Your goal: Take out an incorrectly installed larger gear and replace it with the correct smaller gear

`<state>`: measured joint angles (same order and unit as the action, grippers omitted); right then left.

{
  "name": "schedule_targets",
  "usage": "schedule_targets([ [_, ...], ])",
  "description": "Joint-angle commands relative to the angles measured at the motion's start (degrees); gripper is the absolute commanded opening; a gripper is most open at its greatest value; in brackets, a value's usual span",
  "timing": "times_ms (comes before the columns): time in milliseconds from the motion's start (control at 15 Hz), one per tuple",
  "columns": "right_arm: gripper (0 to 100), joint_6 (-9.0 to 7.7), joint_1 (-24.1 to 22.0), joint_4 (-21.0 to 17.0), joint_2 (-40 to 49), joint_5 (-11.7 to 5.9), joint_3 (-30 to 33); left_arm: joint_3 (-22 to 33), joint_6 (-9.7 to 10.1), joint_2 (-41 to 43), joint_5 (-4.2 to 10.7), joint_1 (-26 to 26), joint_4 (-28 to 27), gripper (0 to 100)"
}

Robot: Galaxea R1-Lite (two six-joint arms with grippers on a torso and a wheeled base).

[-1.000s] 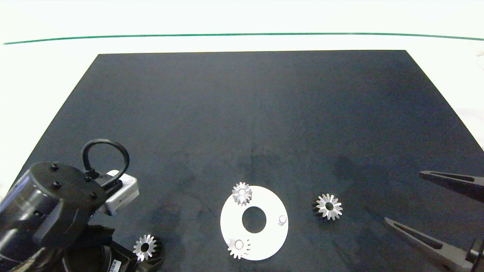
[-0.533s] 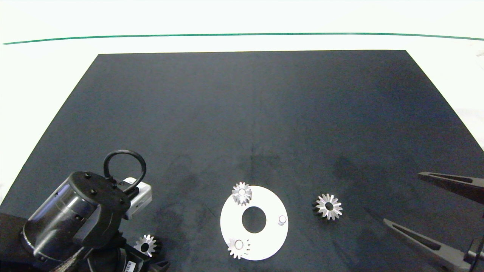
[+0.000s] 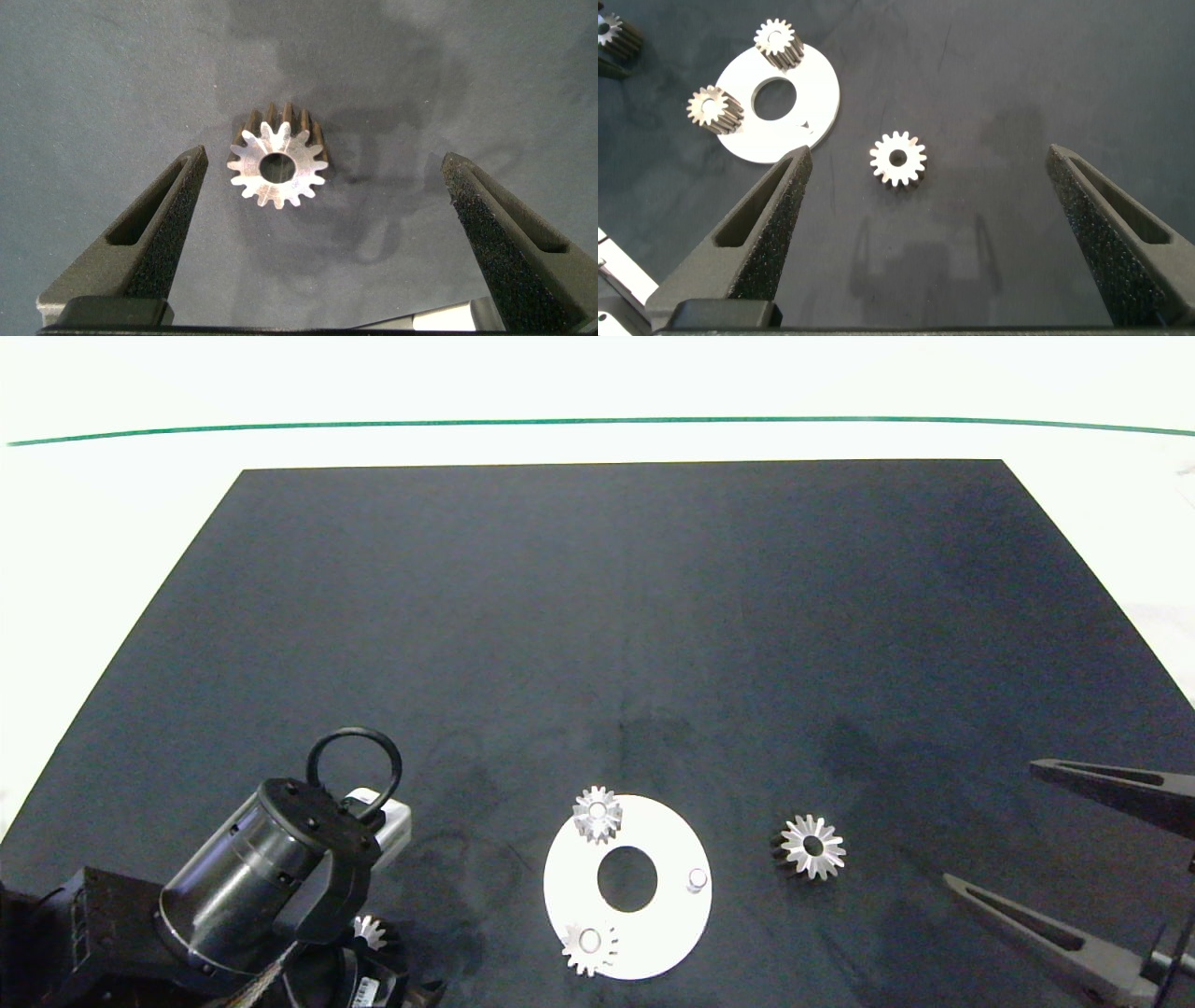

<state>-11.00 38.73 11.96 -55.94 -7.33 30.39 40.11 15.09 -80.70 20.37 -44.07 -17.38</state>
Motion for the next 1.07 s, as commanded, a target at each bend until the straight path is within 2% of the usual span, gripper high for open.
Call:
schedule_targets([
  [67,100,-0.08,0.03,0.17,-0.22,-0.06,-0.24,-0.12,0.11,-0.69,0.2,0.21,-0.11,100],
  [333,100,-0.08,0.12,0.17,-0.22,0.03,-0.42,-2.14,0.11,-0.86,0.2,0.65,2.0,100],
  [1067,100,-0.08,0.12,0.08,-0.31,0.03,-0.6,-2.4,0.03,-1.65,0.2,1.62,3.23,78],
])
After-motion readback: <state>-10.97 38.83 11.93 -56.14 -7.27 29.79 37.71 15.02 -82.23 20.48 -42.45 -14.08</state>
